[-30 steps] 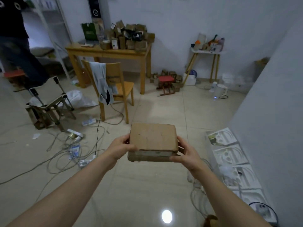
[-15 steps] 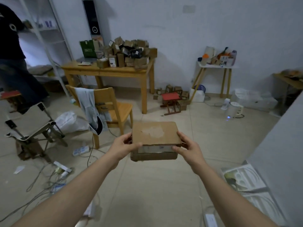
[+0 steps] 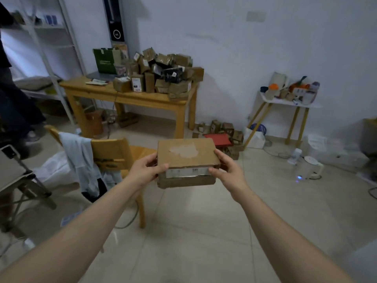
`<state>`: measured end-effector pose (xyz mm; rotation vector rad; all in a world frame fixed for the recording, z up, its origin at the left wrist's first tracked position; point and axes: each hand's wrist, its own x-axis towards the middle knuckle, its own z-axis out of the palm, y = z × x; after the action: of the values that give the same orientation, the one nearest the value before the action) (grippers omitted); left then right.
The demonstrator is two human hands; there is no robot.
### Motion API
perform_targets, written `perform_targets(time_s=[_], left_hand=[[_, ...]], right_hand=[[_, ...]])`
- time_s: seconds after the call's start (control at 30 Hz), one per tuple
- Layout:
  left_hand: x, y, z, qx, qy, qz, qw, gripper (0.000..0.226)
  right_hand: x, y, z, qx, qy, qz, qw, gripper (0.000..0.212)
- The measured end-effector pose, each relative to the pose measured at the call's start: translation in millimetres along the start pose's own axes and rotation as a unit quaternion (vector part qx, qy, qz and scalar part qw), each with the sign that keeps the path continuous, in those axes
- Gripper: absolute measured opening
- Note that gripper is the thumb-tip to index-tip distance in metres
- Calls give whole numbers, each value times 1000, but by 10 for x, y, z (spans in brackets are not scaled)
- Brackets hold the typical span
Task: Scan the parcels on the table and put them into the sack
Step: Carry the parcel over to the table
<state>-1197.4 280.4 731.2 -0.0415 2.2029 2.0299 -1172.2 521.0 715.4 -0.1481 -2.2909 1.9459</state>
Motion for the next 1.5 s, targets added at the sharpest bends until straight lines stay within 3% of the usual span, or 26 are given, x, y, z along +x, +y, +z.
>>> perform_targets(time_s=[0.4, 0.6, 0.83, 0.93, 1.0, 1.07, 1.13, 1.33, 1.43, 1.5], left_hand=[[2936, 526, -87, -51, -10, -25, 998, 57], [4270, 498, -21, -45, 47, -26, 998, 50], [5592, 644, -71, 14, 111, -5, 994, 88], [5993, 733, -227, 7, 119, -2, 993, 65], [6253, 787, -318, -72, 169, -31, 983, 37], [6564, 790, -449, -103, 228, -54, 967, 26], [6792, 767, -575, -91, 259, -51, 960, 34], [7428, 631, -1151, -87, 254, -43, 962, 56], [7654, 558, -1385, -63, 249, -49, 965, 75], [7785, 541, -1480, -41, 258, -50, 964, 78]], right_hand=[[2898, -185, 262, -62, 21, 7, 998, 65], [4371, 7, 360, 11, 2, 28, 1000, 59], [6211, 143, 513, 83, -65, 126, 986, 59], [6817, 81, 768, 58, -102, 176, 977, 76], [7145, 75, 969, 59, -127, 183, 973, 58], [7479, 121, 1229, 61, -137, 187, 971, 52], [7690, 132, 1425, 68, -138, 191, 969, 55], [8418, 158, 1975, 44, -166, 168, 971, 29], [8724, 165, 2197, 45, -213, 145, 965, 43], [8882, 171, 2350, 60, -235, 174, 954, 52]])
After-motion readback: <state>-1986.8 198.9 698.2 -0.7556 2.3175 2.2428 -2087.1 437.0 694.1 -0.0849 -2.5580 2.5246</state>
